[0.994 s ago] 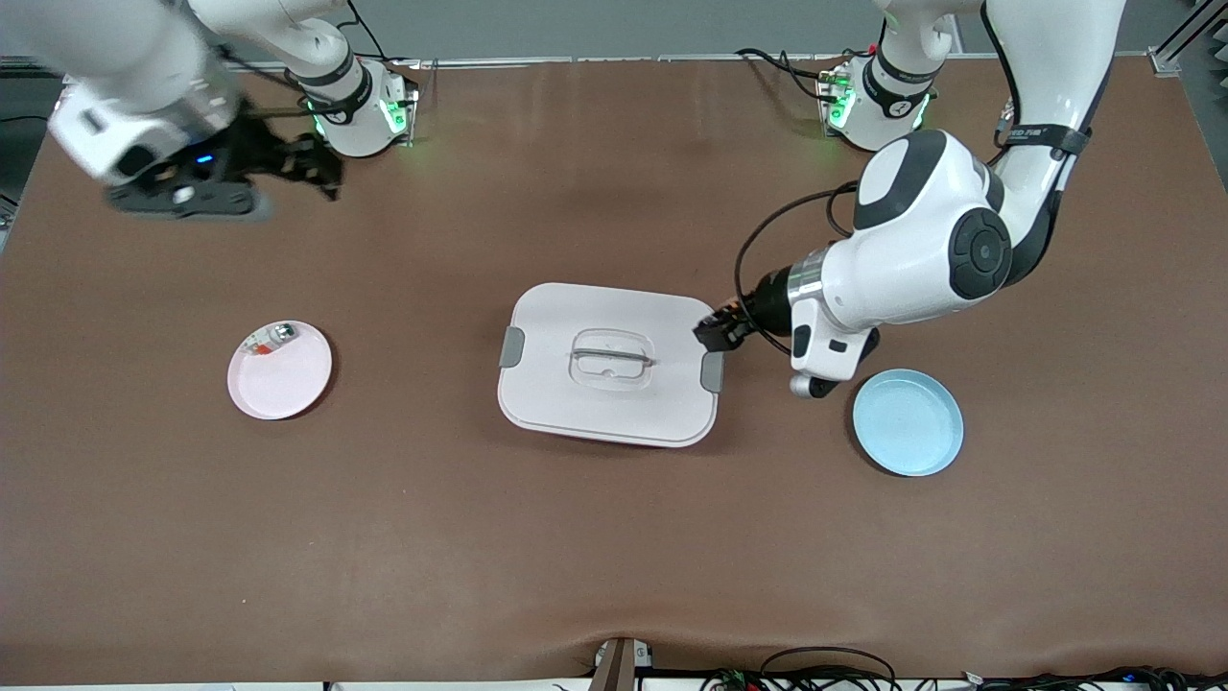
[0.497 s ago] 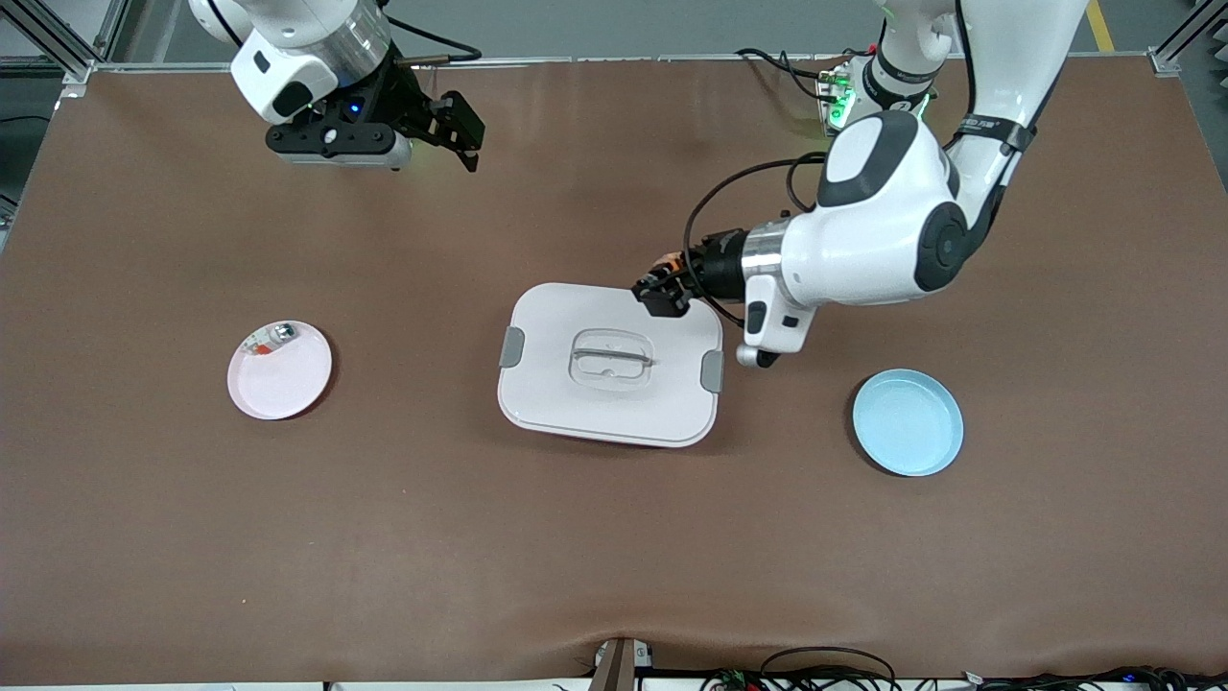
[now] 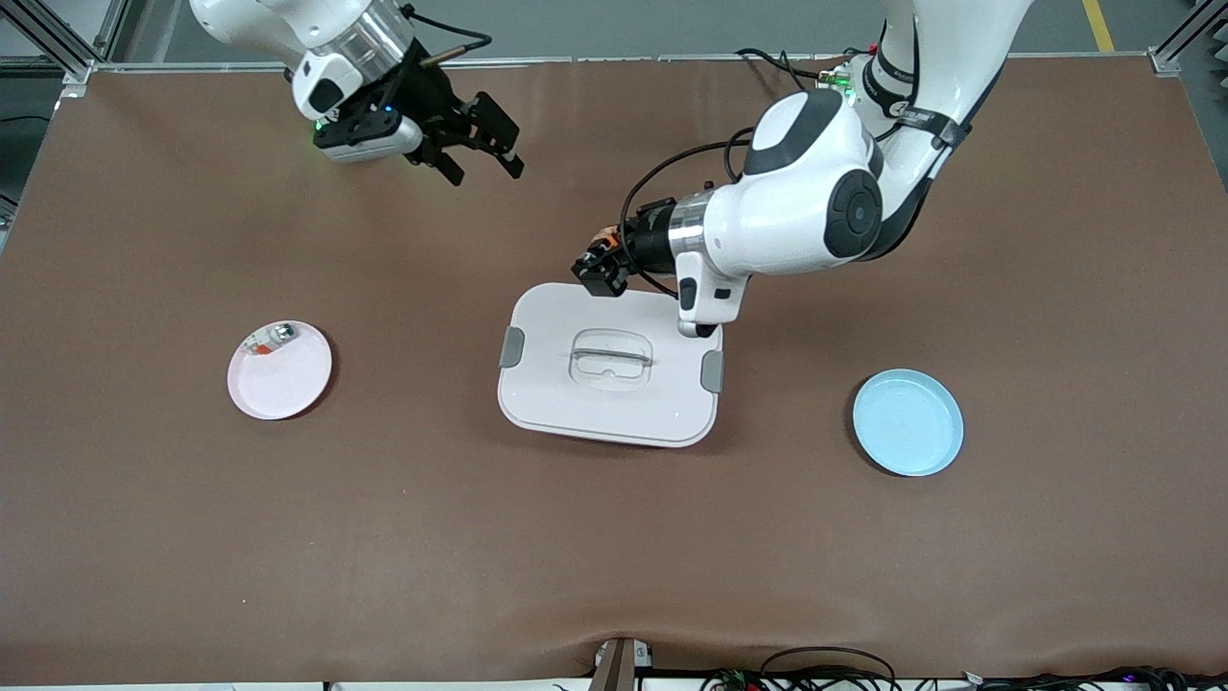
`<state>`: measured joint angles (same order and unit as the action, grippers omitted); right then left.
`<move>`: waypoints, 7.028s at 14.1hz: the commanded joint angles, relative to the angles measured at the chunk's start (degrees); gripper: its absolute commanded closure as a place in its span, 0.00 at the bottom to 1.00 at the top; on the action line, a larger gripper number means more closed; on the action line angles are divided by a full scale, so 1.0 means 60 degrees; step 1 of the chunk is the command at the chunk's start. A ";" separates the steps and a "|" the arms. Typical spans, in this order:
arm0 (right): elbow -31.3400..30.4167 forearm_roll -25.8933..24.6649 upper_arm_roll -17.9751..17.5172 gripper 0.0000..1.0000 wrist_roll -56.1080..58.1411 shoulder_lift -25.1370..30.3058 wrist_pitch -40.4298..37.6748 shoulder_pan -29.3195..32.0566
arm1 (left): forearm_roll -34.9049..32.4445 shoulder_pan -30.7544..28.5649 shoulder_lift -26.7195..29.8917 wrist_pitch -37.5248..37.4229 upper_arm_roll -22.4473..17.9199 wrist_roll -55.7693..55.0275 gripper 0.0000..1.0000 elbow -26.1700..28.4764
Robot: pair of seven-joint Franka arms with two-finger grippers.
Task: Transfer orange switch to right arm and place
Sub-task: 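Carry the switch over the white box while the right gripper reaches toward it, then grasp the orange switch with the right gripper from the left gripper, then open the left gripper and withdraw it while the right gripper carries the switch, then lower the orange switch onto the white plate with the right gripper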
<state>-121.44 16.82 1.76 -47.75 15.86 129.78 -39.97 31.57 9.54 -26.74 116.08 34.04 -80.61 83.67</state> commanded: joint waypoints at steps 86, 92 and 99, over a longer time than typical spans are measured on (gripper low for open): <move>0.0411 -0.4897 0.0175 1.00 1.8637 -0.1516 -0.2740 0.5401 | -0.7727 -0.4273 0.2768 -0.3687 -0.0966 1.1218 0.00 -0.0616; -0.1394 -0.4897 0.0190 1.00 1.9105 -0.1822 -0.0320 0.6105 | -0.6083 -0.1931 0.4336 -0.4214 -0.4454 1.3243 0.00 0.0744; -0.1688 -0.5130 0.0190 1.00 1.9750 -0.3257 0.1321 0.6779 | -0.5673 -0.1898 0.5129 -0.4287 -0.4442 1.3039 0.00 0.1464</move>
<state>-131.82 -11.88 3.84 69.86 -1.16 135.17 -1.08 -4.23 -2.09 1.47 90.39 7.85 -2.17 89.89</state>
